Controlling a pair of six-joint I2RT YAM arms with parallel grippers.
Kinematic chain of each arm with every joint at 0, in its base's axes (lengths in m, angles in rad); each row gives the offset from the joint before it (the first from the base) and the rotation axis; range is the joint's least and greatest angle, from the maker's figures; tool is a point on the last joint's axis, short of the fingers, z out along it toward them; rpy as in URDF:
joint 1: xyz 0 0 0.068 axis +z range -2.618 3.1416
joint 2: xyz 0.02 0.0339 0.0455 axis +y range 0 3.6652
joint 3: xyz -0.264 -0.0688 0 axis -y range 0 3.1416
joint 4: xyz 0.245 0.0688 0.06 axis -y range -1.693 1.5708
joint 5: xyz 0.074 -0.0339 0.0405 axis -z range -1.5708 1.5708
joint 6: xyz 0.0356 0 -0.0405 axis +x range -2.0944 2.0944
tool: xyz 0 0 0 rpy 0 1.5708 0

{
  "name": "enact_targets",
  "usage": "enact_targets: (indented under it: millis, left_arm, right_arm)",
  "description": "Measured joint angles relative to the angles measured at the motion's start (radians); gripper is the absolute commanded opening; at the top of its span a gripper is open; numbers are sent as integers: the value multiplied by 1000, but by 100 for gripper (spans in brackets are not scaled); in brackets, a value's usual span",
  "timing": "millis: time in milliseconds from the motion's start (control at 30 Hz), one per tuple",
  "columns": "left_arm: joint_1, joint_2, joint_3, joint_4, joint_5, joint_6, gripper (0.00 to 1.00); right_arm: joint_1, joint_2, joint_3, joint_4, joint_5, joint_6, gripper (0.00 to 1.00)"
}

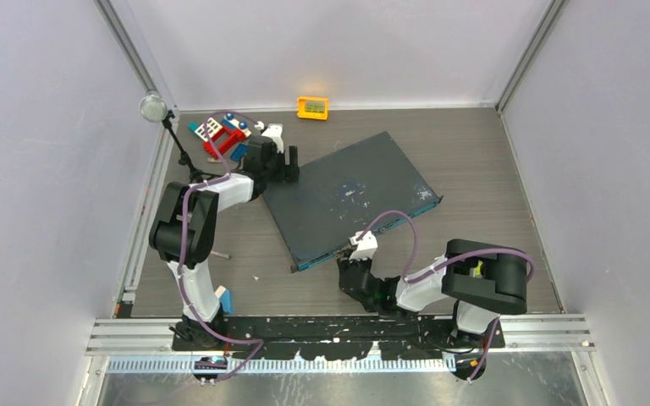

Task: Insert the plug into the switch port

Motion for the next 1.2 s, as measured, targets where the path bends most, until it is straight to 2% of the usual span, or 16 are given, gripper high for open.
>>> enact_targets:
  millis: [167,400,667,1100,1200]
  left_arm:
    - [0,1,0,0,0,1,82]
    - [-8,2,2,1,0,6,72]
    - [-47,1,4,-2,-8,25,68]
    - [-75,6,45,-72,-27,46,66]
    - [-75,26,97,-139,-29,42,67]
  right_arm:
    - [12,18,0,24,32,5,0]
    - [28,47,-6,75,84,21,0]
    - [47,94,-13,166,137,-11,1]
    - [38,99,-13,194,121,-74,0]
    - [31,90,-16,186,107,-75,0]
